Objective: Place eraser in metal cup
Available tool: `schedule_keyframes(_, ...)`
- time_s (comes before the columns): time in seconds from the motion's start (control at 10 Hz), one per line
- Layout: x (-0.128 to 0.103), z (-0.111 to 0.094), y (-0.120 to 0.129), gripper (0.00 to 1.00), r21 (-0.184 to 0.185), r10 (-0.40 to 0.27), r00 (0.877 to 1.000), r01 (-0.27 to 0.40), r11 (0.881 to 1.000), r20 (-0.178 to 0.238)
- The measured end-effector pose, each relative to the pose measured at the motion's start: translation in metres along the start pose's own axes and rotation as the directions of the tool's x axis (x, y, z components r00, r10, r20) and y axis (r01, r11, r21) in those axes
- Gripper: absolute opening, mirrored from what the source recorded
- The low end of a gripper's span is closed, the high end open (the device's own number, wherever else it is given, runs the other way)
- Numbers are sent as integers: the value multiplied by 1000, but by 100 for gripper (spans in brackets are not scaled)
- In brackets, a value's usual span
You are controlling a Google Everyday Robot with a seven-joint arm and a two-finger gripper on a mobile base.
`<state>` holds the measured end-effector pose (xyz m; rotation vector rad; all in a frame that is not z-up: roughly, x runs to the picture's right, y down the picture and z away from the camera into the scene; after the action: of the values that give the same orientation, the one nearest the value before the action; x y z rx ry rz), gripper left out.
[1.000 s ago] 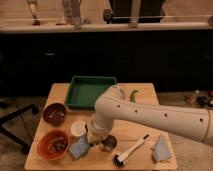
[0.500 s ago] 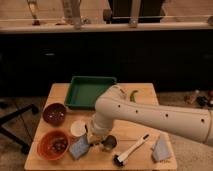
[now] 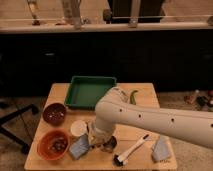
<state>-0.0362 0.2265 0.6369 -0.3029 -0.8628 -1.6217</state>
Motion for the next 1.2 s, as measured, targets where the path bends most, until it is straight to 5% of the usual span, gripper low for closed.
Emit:
schedule_keyframes(0.8, -17, -2, 23, 1, -23, 82, 994, -84, 996, -75)
schedule_keyframes(1.2, -25, 1, 33, 1, 5, 110, 990, -110, 994, -84)
